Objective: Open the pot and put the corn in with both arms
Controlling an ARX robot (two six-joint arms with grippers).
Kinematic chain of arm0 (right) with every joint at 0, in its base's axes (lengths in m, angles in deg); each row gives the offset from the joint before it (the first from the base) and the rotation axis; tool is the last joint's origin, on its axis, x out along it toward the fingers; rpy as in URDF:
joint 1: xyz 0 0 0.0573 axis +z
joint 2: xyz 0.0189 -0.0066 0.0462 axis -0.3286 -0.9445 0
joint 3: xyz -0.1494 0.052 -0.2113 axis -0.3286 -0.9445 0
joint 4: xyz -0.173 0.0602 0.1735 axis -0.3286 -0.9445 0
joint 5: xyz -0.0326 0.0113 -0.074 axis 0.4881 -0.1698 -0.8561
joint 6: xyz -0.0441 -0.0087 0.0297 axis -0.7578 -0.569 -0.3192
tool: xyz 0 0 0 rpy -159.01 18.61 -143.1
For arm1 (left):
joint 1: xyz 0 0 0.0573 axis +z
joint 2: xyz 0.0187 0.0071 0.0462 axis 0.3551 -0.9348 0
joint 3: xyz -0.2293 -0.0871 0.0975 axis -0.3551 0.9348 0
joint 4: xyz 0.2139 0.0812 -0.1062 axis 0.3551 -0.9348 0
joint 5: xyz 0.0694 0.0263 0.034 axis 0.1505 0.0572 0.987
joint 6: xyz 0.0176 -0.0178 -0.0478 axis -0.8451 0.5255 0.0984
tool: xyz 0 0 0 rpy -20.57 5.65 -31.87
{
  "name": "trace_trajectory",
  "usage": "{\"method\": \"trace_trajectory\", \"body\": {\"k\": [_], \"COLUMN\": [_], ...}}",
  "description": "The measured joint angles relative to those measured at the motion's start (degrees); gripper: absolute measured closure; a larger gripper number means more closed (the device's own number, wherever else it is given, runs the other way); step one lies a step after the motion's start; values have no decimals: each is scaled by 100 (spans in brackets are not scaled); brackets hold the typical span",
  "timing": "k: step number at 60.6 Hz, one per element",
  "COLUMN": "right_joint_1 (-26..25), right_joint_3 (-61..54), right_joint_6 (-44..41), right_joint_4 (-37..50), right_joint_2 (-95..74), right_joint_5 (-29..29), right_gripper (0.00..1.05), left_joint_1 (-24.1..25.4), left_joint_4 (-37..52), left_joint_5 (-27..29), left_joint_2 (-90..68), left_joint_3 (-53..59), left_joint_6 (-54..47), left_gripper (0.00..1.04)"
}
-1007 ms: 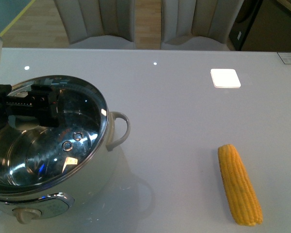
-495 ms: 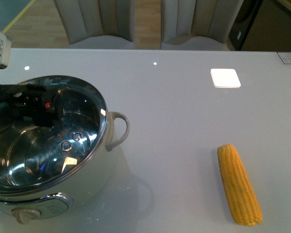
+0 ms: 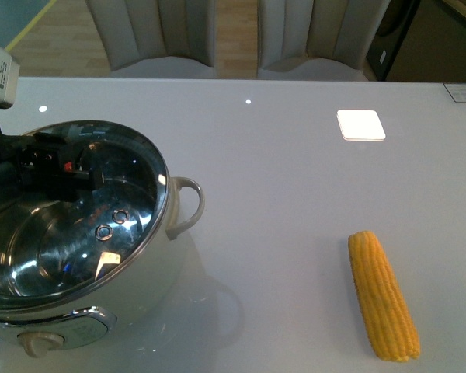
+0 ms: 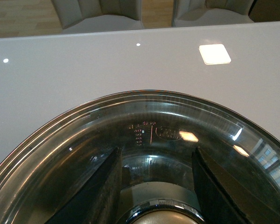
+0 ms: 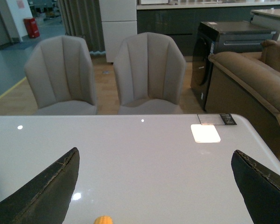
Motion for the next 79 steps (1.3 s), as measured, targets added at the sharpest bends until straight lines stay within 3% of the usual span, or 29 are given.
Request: {"method": "trace_trajectory", "body": {"k": [45,65,79], "right_joint_1": [0,0,0], "right_joint_3": [0,0,0], "right_joint_6": [0,0,0], "right_joint_4": [0,0,0], "right_joint_2": [0,0,0], "right_joint_5": [0,0,0], "right_gripper": [9,9,9], "left_joint_1": [216,1141,2234], "left_joint_4": [-1088,-1443,-1458], "left_joint_5": [258,-28,-240], "left_joint_2": [1193,1912,1982], "left_joint_3": [-251,-306,-306], "left_joint_6": [-234,-260,-227], "left_gripper": [65,65,65]}}
